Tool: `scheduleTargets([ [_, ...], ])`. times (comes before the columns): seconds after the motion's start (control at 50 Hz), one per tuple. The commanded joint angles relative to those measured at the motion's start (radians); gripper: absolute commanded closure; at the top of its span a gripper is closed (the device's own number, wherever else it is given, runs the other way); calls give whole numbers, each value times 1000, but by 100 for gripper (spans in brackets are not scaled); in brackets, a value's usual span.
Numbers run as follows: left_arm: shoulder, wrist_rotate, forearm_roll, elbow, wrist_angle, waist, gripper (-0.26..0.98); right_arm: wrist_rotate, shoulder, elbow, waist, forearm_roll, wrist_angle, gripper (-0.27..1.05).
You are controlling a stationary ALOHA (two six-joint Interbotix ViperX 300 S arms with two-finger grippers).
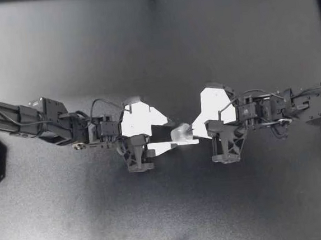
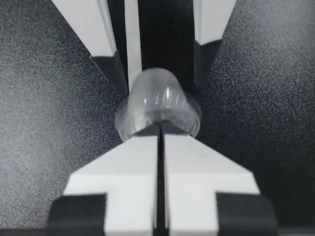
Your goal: Pick up the plastic cup and open its lid.
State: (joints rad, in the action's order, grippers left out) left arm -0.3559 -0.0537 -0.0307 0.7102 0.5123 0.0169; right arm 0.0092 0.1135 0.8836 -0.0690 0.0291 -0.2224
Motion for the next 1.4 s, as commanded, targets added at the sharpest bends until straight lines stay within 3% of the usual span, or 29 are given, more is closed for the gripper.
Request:
scheduleTargets([
  [0.0,11,0,2,-20,9,0,19,0,-11,-8,-9,0,-3,96],
  [0.7,-28,5,-3,-74,-17,2,20,0,23,-44,-5,2,-2,96],
  [0.92,-28,3,-5,-72,-28,2,45,0,14,-44,-5,0,-2,96],
  [1.02,-25,3,-5,-69,-21,0,50,0,3,-41,-5,0,-3,96],
  [1.18,-6,3,-6,-46,0,2,50,0,-95,-14,-5,0,-17,96],
  [1.38,84,15,-6,35,87,2,50,-20,-341,46,-3,-25,-158,96],
])
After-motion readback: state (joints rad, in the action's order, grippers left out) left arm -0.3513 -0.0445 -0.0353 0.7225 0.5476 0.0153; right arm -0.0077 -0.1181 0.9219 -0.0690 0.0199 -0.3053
